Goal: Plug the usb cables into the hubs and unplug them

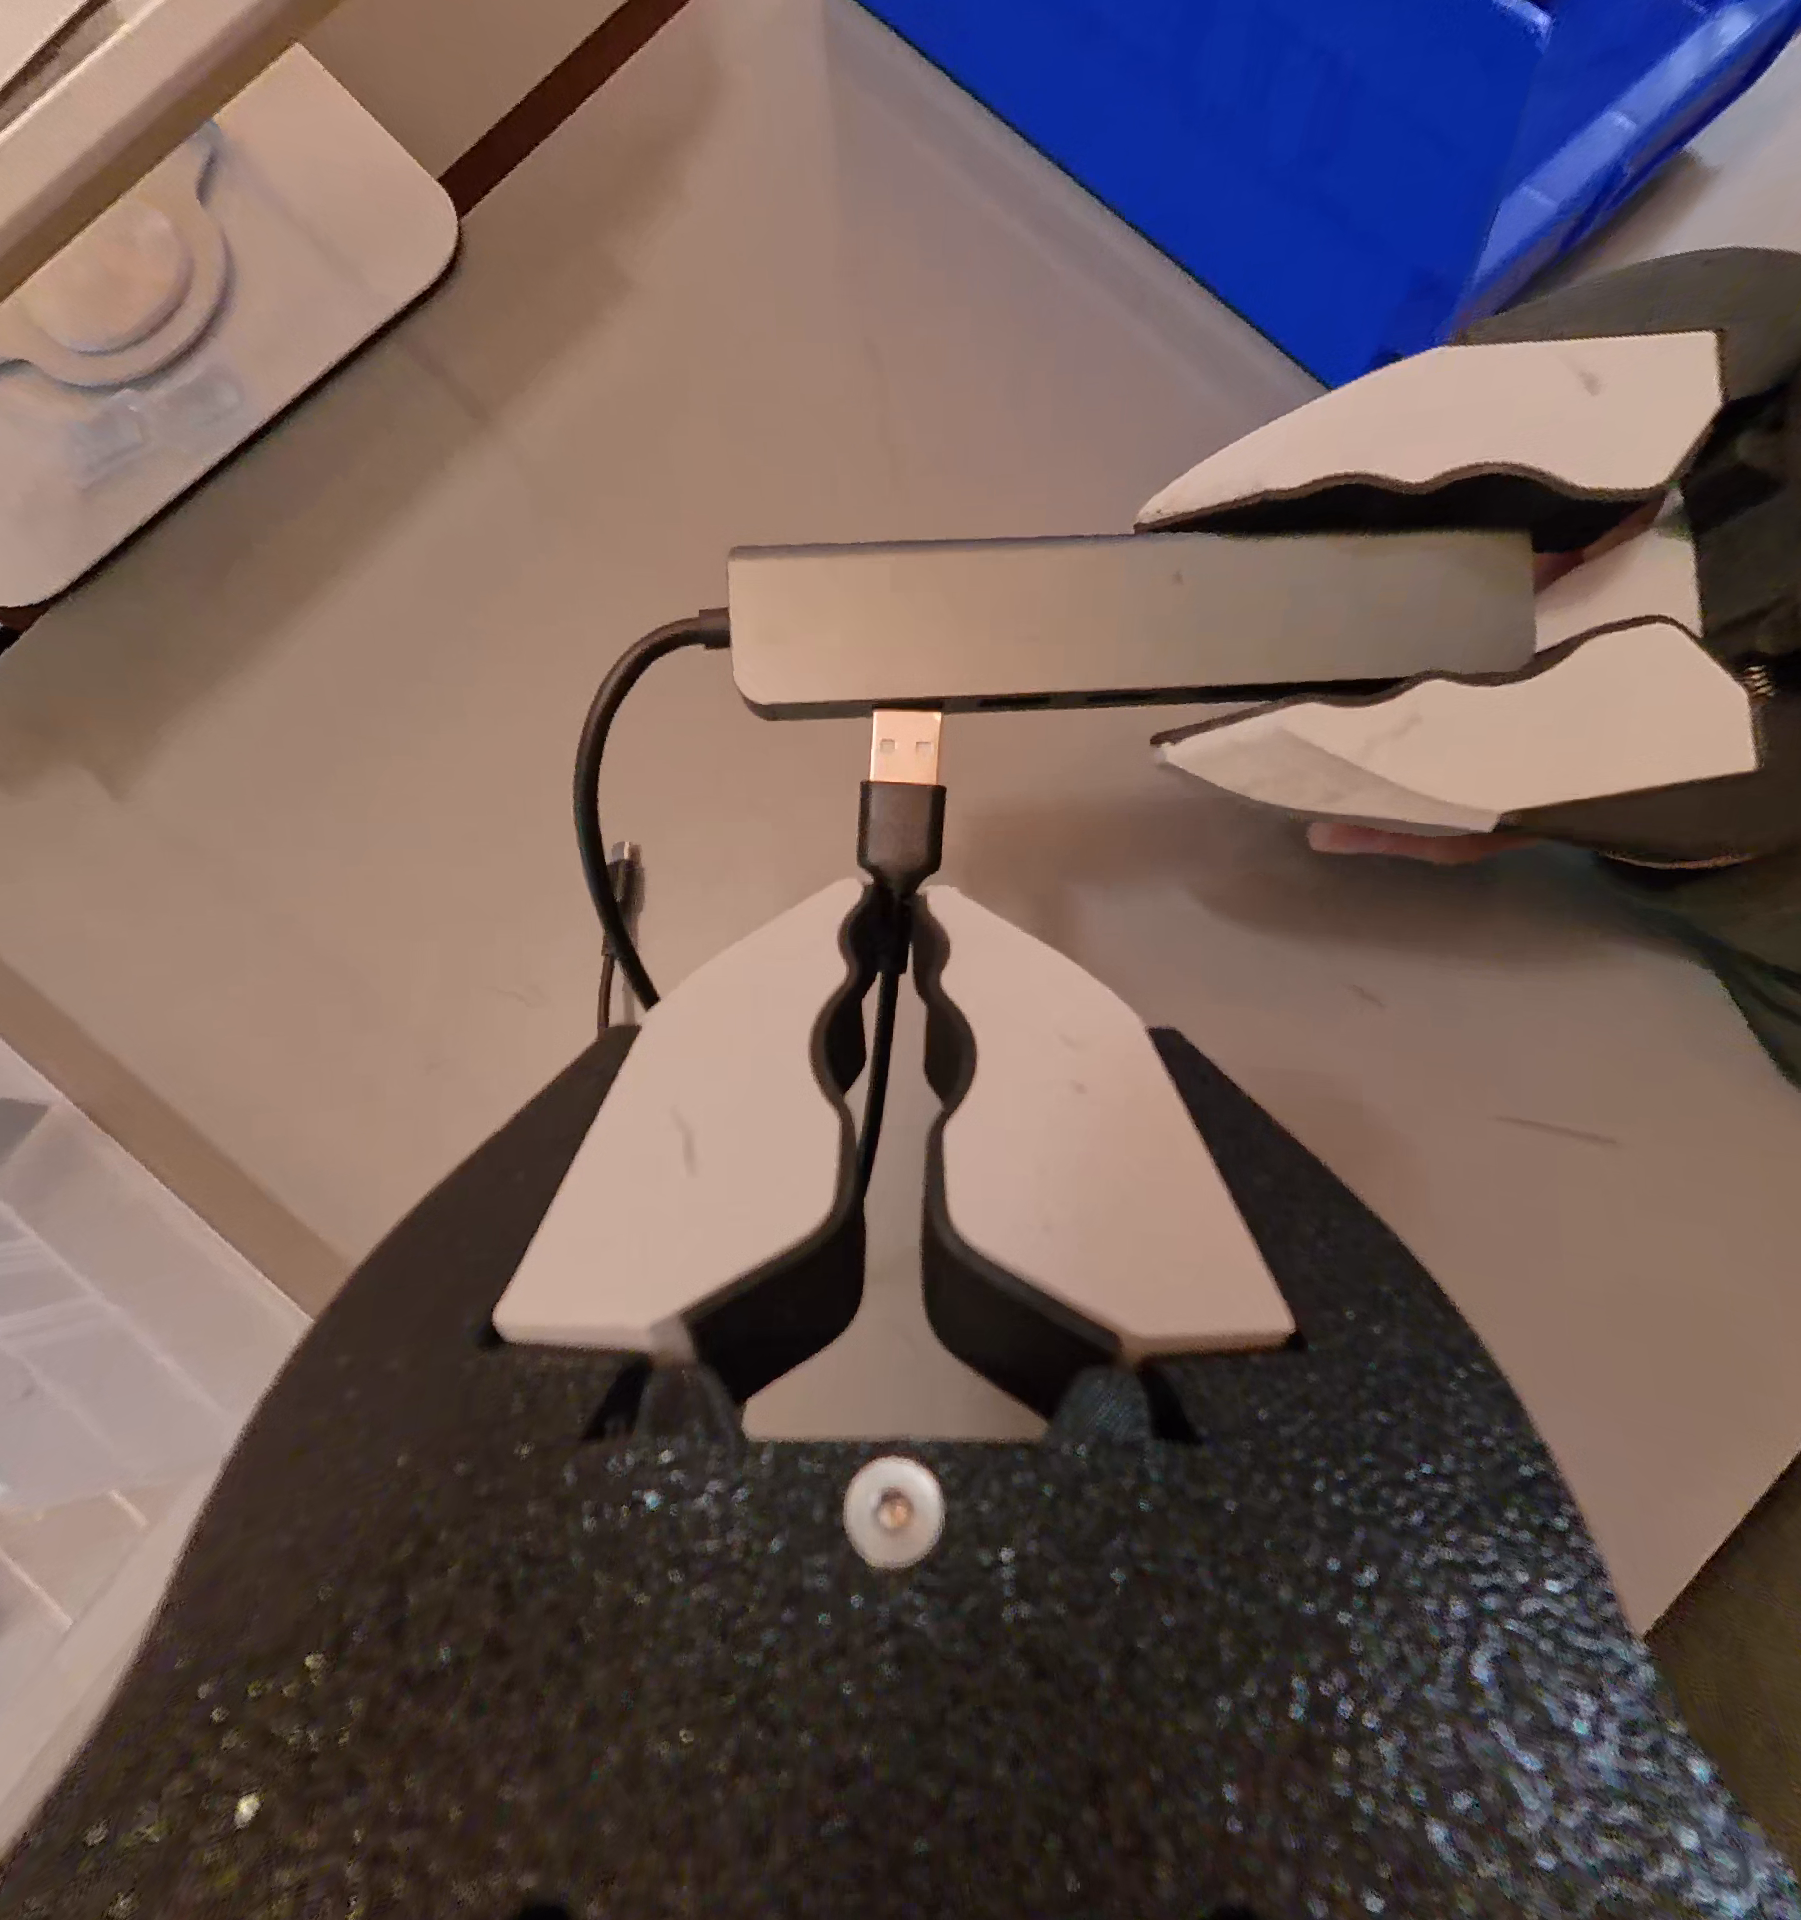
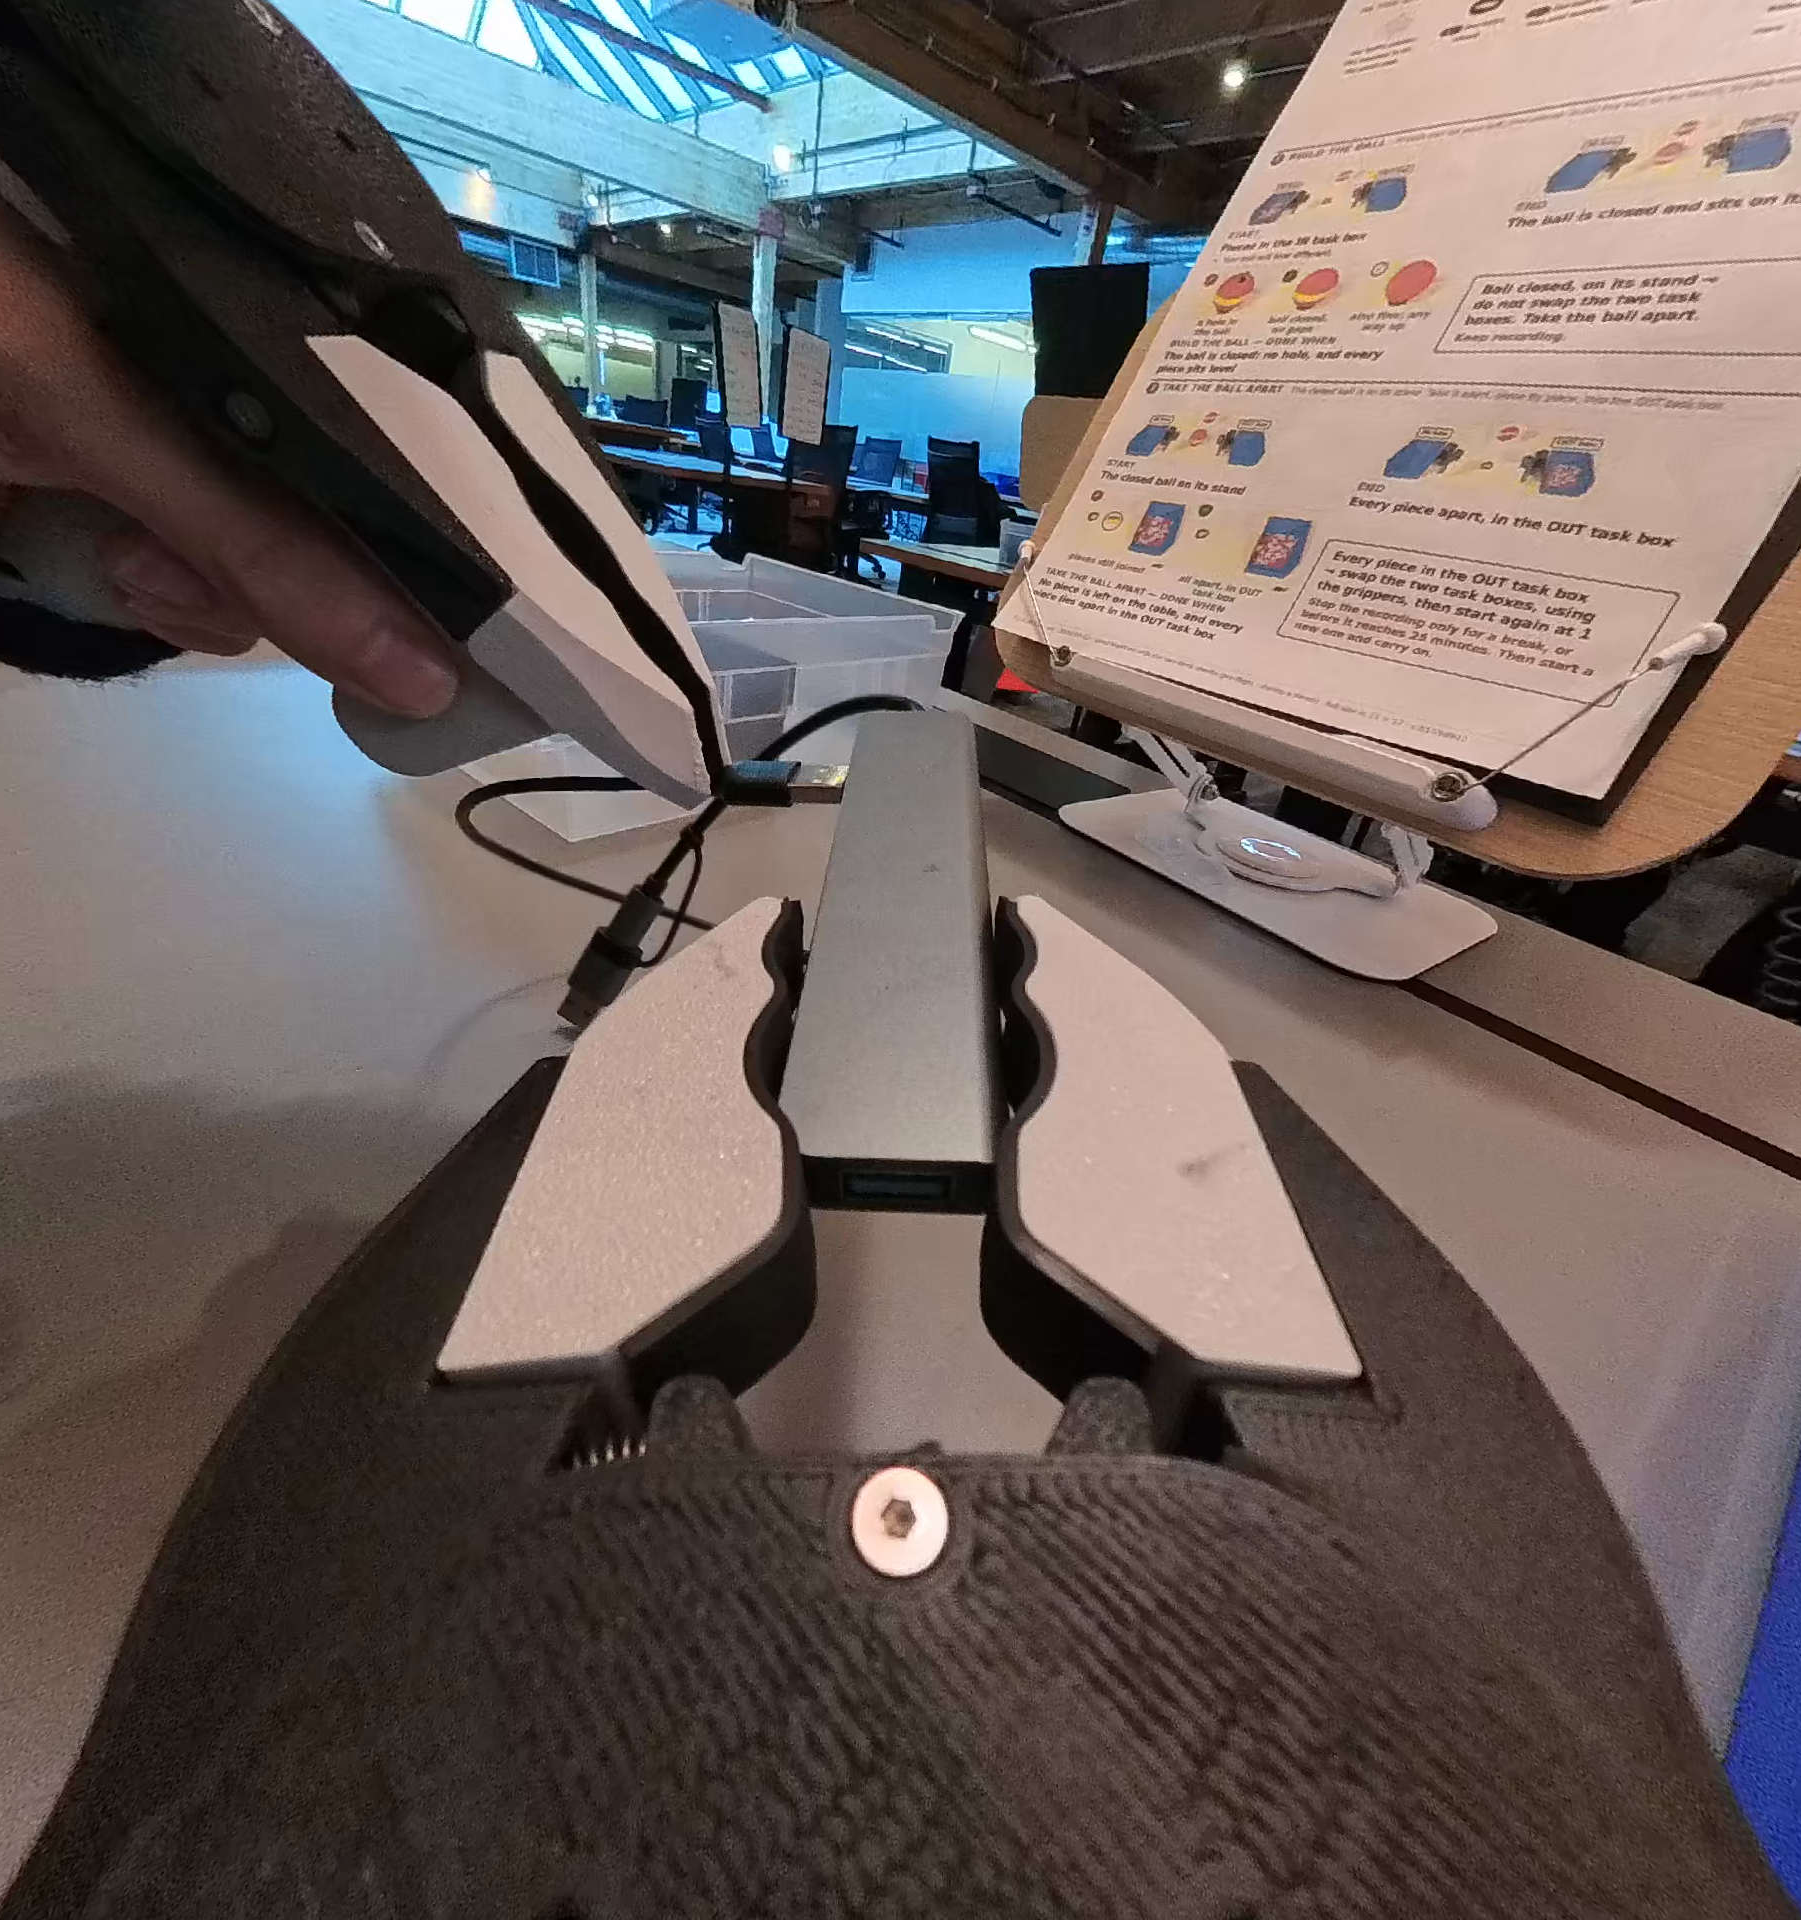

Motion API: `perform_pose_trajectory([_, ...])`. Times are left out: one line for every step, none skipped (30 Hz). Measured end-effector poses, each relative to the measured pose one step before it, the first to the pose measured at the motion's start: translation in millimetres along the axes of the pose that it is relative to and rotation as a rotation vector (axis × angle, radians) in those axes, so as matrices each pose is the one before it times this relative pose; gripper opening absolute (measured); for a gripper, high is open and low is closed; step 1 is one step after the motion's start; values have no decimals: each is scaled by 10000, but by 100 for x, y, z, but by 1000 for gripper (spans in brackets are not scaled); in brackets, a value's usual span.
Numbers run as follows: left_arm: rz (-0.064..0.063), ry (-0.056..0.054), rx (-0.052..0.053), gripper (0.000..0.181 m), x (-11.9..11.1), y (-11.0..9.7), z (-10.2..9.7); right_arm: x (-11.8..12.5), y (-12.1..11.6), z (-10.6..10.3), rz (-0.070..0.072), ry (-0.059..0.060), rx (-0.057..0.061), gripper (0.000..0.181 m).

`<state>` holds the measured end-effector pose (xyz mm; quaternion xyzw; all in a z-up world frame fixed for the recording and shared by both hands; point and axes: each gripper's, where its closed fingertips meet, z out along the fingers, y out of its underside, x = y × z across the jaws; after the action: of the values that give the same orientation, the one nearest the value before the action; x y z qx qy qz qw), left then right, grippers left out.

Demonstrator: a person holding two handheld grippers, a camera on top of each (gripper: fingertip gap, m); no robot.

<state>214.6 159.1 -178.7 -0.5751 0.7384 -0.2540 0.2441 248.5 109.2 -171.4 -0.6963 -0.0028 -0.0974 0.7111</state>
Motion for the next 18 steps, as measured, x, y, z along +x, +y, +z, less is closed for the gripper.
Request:
perform_pose_trajectory([-62,23,-9,4,-16,-26,-18,21,22,15,-9,21,-18,36])
perform_pose_trajectory([-69,-14,29,4,-31,-84,-67,16,-14,-7,1,12,18,36])
perform_pose_trajectory([-20,-143,43,4,-185,-125,-82,41,-18,-24,24,18,17,36])
perform_pose_trajectory([23,-155,44,4,-180,-116,-69,62,-26,-6,40,12,20,36])
perform_pose_trajectory([27,52,0,4,146,-70,11,38,-23,-10,-3,33,16,36])
perform_pose_trajectory([34,88,-62,4,213,27,70,18,25,12,-13,25,-21,36])
perform_pose_trajectory([86,-41,-49,4,29,18,97,29,29,27,-17,41,-25,36])
perform_pose_trajectory([47,-55,-39,4,-27,19,70,15,29,22,-5,21,-23,36])
perform_pose_trajectory([-38,3,27,4,2,-79,7,65,3,5,17,37,1,36])
perform_pose_trajectory([-61,48,75,4,48,-158,-48,67,-26,-6,15,41,15,36])
perform_pose_trajectory([-6,29,26,4,44,-89,-27,29,-13,-14,26,3,14,36])
perform_pose_trajectory([46,19,-59,4,53,8,25,-43,-24,-14,10,-39,19,36])
perform_pose_trajectory([67,-67,-75,4,-49,20,71,-71,-13,0,-15,-40,7,36])
perform_pose_trajectory([23,-31,2,4,-3,-100,93,-75,-1,38,-16,15,-9,36])
perform_pose_trajectory([39,-70,-1,4,-81,-90,47,61,18,38,-16,83,-19,36])
perform_pose_trajectory([25,-49,79,4,-40,-171,-37,88,-39,-8,95,30,33,36])
perform_pose_trajectory([-24,-21,149,4,0,-238,-59,142,-96,-28,205,7,66,36])
perform_pose_trajectory([-23,-7,178,4,39,-269,-37,149,-115,-60,129,35,54,36])
